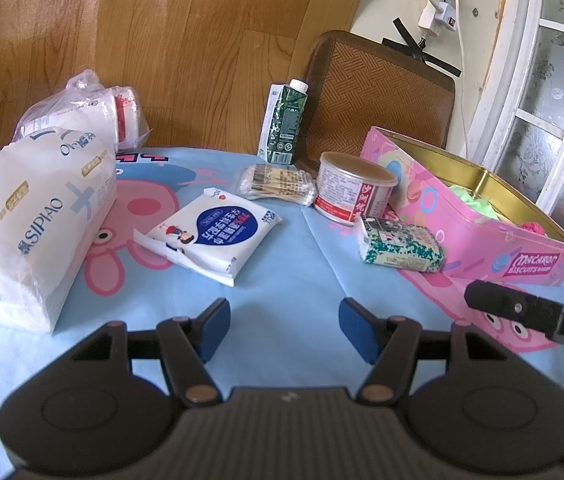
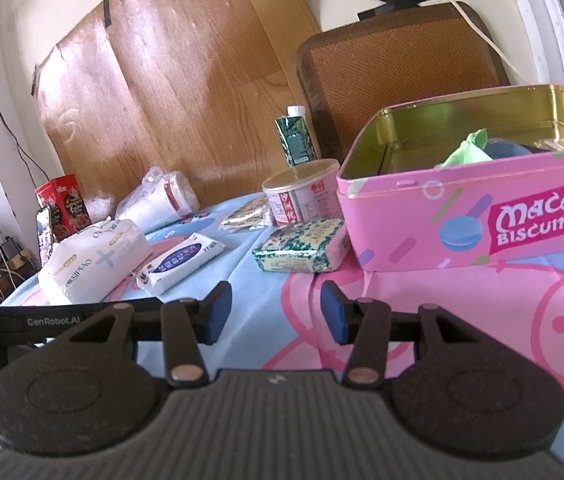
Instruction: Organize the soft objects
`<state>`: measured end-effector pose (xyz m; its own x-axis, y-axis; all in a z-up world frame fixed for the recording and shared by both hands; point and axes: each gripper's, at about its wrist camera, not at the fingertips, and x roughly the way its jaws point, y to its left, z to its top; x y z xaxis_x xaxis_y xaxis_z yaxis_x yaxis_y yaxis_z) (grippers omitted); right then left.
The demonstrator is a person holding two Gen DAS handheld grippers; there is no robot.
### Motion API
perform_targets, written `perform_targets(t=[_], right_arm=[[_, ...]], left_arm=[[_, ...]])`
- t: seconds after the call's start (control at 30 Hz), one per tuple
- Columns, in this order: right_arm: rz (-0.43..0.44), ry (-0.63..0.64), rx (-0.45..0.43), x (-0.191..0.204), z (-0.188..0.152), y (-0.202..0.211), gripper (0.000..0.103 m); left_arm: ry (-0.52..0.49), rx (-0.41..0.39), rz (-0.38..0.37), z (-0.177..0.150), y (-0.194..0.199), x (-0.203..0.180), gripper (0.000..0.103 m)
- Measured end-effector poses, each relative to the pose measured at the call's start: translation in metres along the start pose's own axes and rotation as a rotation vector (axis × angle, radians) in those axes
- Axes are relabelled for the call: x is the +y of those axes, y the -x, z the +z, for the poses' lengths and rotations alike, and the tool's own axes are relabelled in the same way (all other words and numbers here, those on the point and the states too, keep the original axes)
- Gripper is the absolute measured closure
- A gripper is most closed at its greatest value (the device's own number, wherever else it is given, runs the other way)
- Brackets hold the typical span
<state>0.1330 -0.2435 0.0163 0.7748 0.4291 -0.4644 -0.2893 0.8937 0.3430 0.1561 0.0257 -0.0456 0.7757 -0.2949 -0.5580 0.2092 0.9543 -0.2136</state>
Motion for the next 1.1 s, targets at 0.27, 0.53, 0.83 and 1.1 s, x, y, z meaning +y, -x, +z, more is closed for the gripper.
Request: perform_targets(t=[0.27,0.53,0.83,1.1], right_arm=[[0.062,0.110,0.042,0.020,0.024,-0.029,0.051],[0.173,0.180,0.179,0.069,0.057,-0.130,0.051],[0.163,0.132,0.341,0.064,0.058,-0.191,0.081],[0.230,0.210,0.375,0.063,0.022,-0.111,0.100]], left_arm=[[0.068,-0.042,0.091,0.000,0.015,0.014,0.042],[0.190,-0.078,0.073,-0.007,0.038,0.053,0.042],[0.267,-0.090,0.046,-0.003,0.035,0.065,0.042],[0.266,-0.083,0.048,-0.003,0.034,0.064,0.042]])
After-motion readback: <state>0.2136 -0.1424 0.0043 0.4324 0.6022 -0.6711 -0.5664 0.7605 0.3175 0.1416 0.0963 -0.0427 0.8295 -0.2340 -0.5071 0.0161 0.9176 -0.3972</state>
